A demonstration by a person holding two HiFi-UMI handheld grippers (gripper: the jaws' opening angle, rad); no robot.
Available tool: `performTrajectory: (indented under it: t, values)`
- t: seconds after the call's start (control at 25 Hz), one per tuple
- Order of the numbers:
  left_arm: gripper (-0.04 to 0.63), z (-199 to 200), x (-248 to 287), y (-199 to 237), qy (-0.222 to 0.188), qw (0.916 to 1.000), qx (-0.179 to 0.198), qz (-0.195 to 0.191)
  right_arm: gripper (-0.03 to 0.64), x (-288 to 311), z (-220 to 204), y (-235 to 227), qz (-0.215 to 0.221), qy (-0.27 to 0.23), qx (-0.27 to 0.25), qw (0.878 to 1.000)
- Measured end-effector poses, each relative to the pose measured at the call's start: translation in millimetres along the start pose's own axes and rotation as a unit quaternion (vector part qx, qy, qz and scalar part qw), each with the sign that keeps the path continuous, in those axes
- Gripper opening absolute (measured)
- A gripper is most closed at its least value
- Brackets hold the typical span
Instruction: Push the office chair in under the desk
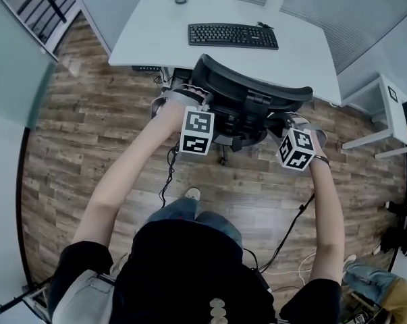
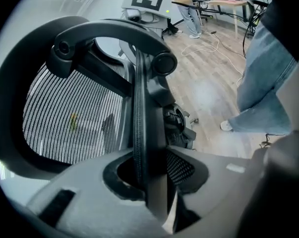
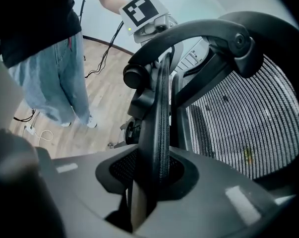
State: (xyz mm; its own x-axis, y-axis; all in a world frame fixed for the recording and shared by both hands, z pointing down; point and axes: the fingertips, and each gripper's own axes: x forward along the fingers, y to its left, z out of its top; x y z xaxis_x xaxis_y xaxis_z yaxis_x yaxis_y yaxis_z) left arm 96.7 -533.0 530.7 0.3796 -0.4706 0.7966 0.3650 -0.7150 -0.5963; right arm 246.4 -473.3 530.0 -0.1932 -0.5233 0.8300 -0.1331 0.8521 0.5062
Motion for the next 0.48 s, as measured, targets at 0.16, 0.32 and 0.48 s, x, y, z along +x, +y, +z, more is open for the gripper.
performTrajectory:
  t: [0.16, 0.32, 0.48]
  values:
    - [0.117, -15, 21, 40, 0.000, 0.9999, -0.002, -0.011, 0.098, 17, -8, -43, 0.001, 0.000, 0.001, 1.000]
    - [0.118, -18, 28, 44, 0.003, 0.9999, -0.008, -0.007, 0.098, 24, -10, -50, 0.000, -0.001, -0.003, 1.000]
    - [0.118, -20, 37, 54, 0.006, 0.9999, -0.011, -0.007, 0.100, 32, -16, -62, 0.003, -0.003, -0.005, 1.000]
